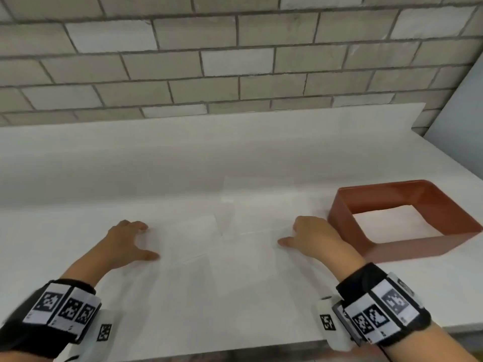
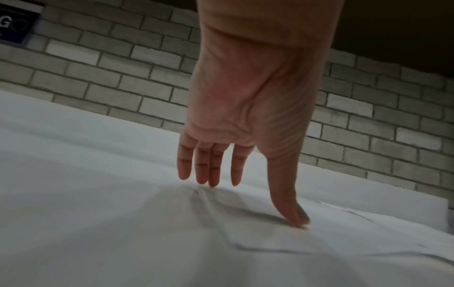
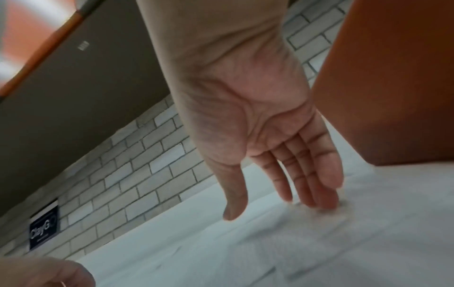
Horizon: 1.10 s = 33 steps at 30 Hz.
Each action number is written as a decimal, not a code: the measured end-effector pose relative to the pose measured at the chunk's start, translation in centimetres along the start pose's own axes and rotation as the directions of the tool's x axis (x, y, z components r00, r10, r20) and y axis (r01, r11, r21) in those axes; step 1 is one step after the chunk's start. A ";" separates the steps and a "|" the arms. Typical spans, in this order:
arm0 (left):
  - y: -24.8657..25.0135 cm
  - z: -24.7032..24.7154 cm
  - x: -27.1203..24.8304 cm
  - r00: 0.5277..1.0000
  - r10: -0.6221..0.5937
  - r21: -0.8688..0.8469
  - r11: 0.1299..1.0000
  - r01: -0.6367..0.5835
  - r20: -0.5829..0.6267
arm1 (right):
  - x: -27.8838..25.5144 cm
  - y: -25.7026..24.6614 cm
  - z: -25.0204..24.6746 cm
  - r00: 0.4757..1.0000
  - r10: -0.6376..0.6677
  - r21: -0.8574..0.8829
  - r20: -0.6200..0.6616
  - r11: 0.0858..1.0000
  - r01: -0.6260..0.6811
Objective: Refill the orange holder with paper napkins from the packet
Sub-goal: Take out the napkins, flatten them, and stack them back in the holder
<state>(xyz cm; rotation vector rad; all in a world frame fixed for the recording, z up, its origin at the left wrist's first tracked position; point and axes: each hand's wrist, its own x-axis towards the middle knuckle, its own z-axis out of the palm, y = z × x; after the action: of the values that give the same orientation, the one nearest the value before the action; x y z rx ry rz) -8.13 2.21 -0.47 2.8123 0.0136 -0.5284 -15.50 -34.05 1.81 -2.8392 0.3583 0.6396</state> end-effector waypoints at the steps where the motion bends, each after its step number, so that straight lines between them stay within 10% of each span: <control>1: -0.2 0.1 0.1 1.000 0.004 -0.012 1.000 -0.004 0.010 | 0.0 -0.3 0.2 1.000 0.026 -0.005 0.005 1.000 -0.026; 10: -0.3 -0.8 1.1 0.995 0.014 -0.029 1.000 -0.012 0.102 | 0.5 -1.5 0.8 0.988 0.157 -0.020 0.002 0.987 -0.156; 15: -1.6 -1.9 0.4 0.997 0.062 -0.315 0.948 -0.042 0.055 | 0.3 -0.8 1.5 0.991 0.133 0.114 -0.026 0.985 -0.129; 25: 0.0 -3.5 -2.2 0.911 0.103 -0.538 0.778 -0.323 -0.399 | -1.3 1.1 0.8 0.987 0.055 0.414 -0.153 0.910 0.013; 33: 7.7 -4.2 -1.5 0.875 0.122 -0.761 0.448 -0.470 -0.469 | -6.5 8.1 -6.0 0.923 0.080 0.734 -0.377 0.633 0.245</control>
<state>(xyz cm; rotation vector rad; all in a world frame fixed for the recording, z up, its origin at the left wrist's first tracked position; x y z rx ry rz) -7.53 -3.96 5.88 1.7735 -0.1237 0.1062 -21.16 -42.06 8.81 -2.0730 0.4243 -0.1188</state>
